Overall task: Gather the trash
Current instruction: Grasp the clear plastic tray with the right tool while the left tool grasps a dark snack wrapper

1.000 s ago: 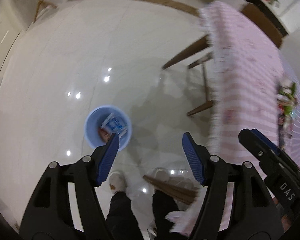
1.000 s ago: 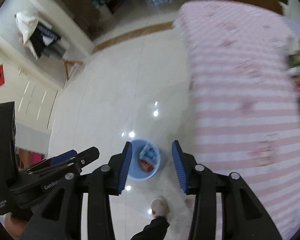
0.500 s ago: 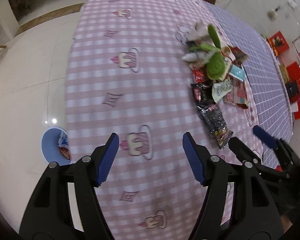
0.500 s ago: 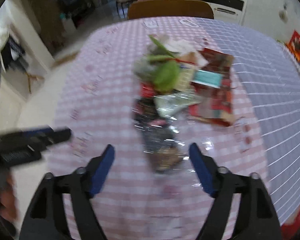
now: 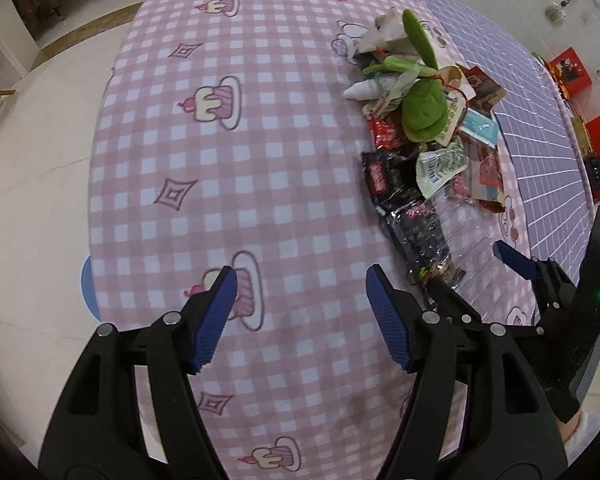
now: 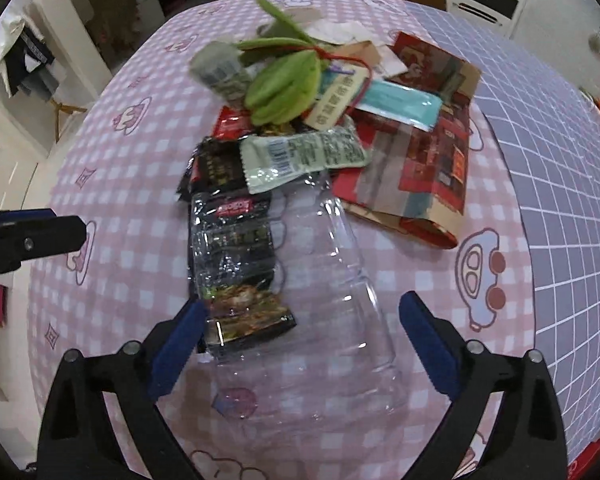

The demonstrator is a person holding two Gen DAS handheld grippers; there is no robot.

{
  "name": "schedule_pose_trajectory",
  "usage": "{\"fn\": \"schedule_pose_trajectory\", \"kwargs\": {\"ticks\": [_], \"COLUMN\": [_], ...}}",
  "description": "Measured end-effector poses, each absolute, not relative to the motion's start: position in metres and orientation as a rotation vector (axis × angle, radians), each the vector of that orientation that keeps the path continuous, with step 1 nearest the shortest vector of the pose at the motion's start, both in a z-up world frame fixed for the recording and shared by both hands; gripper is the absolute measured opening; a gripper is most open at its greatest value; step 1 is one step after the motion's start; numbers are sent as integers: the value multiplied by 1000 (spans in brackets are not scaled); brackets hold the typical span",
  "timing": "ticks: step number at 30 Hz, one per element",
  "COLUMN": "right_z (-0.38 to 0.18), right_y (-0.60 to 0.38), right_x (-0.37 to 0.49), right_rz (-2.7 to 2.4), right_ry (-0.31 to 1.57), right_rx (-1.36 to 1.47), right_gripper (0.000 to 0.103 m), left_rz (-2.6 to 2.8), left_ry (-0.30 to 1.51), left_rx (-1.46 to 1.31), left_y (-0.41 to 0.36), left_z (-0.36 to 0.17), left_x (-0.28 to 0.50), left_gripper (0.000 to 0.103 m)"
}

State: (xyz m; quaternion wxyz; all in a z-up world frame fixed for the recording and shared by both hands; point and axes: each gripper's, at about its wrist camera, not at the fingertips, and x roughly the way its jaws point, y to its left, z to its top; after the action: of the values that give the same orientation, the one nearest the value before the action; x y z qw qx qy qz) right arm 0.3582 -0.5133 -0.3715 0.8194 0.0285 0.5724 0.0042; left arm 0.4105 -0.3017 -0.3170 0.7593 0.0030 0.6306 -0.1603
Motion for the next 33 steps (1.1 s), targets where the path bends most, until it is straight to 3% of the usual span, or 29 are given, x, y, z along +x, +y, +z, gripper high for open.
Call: {"fn": "schedule_pose_trajectory", "kwargs": {"ticks": [21,23,27,33], "right_z": [-349,-351,-353,-349], "right_y": [-575,-575,-570,-563], "right_x": [354,356,366,371], "right_rz": [-211,-208,-206,-205], "right_ry": [1095,1093,1091,1090], "right_rx": [360,365,376,366], "right_gripper": [84,84,84,84], "left_rz": [-449,-472,-514,-582], "left_ry": [1292,1280,1246,1257], "left_rx": [56,64,107,108], "left_y": [-381,-386,-395,-400], "left_z": [-351,-353,-354,-354], "left_x": [457,460,460,453], "left_gripper": [66,61,36,17]}}
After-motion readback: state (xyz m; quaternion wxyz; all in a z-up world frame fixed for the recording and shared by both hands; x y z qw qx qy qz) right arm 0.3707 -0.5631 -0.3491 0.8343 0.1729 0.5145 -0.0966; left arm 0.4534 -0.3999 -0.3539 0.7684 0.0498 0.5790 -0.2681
